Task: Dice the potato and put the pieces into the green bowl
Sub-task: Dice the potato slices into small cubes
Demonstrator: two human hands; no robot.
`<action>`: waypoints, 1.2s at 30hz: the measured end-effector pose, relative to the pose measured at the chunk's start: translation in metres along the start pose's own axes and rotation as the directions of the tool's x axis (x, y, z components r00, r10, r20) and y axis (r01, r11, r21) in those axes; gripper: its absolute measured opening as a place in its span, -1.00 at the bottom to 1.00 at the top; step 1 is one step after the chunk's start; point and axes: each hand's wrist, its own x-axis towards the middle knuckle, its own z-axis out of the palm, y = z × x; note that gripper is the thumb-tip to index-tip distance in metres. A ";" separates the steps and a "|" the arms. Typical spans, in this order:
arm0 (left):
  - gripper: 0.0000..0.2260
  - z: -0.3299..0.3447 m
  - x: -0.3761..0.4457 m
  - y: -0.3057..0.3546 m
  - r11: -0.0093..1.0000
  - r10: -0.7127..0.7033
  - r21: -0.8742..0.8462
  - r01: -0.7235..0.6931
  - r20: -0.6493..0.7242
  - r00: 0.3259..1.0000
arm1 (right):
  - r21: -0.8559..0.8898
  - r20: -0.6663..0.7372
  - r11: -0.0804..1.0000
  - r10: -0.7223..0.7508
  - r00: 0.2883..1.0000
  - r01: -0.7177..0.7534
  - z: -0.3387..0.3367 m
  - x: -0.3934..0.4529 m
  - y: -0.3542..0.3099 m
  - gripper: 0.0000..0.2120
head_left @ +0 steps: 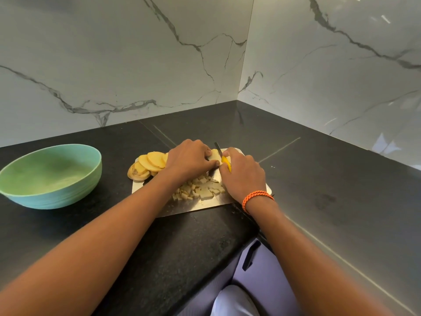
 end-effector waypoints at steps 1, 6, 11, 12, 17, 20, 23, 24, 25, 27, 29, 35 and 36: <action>-0.61 0.001 0.000 0.000 1.000 0.000 0.005 0.000 0.001 1.000 | -0.009 0.004 1.000 -0.003 1.000 0.003 0.000 0.000 -0.001 -0.69; -0.62 0.002 0.001 -0.002 1.000 -0.007 0.019 0.007 0.017 1.000 | -0.050 0.037 0.999 -0.017 0.999 0.019 0.000 0.000 -0.004 -0.73; -0.62 0.001 0.000 0.000 1.000 -0.015 0.010 0.015 0.033 0.999 | -0.067 0.056 0.998 -0.016 0.998 0.020 -0.003 -0.010 -0.002 -0.71; -0.64 0.001 0.001 0.000 1.000 -0.020 0.009 0.019 0.041 0.999 | -0.068 0.061 0.998 -0.015 0.998 0.019 -0.005 -0.013 -0.001 -0.70; -0.66 0.002 -0.001 0.001 0.999 -0.034 0.004 0.034 0.055 0.998 | -0.089 0.082 0.996 -0.018 0.996 0.026 -0.015 -0.036 0.003 -0.68; -0.63 -0.001 -0.002 0.004 1.000 -0.028 -0.002 0.028 0.050 0.998 | -0.126 0.080 0.991 -0.025 0.996 0.035 -0.021 -0.050 0.007 -0.67; -0.58 -0.002 -0.003 0.005 1.000 -0.023 -0.005 0.023 0.035 0.999 | -0.166 0.070 0.986 -0.008 0.998 0.020 -0.025 -0.057 0.011 -0.68; -0.57 -0.002 -0.004 0.006 1.000 -0.021 -0.002 0.021 0.033 0.999 | -0.164 0.064 0.986 -0.002 0.998 0.012 -0.026 -0.058 0.013 -0.68; -0.57 -0.002 -0.005 0.007 1.000 -0.021 0.002 0.021 0.033 0.999 | -0.154 0.057 0.988 0.002 0.998 0.007 -0.027 -0.058 0.014 -0.68; -0.58 -0.003 -0.006 0.007 1.000 -0.025 0.001 0.025 0.040 0.999 | -0.122 0.052 0.993 0.005 0.999 0.001 -0.026 -0.057 0.015 -0.67; -0.62 -0.005 -0.005 0.007 0.999 -0.043 -0.006 0.044 0.039 0.998 | -0.096 0.033 0.995 0.001 0.999 0.002 -0.025 -0.055 0.013 -0.65; -0.69 -0.009 -0.006 0.003 0.997 -0.063 -0.039 0.065 0.039 0.997 | 0.040 -0.017 0.999 0.012 1.000 -0.011 -0.012 -0.026 0.001 -0.64; -0.70 -0.009 -0.006 0.002 0.998 -0.058 -0.031 0.059 0.039 0.998 | 0.040 -0.007 0.999 0.008 1.000 -0.008 -0.008 -0.020 -0.001 -0.65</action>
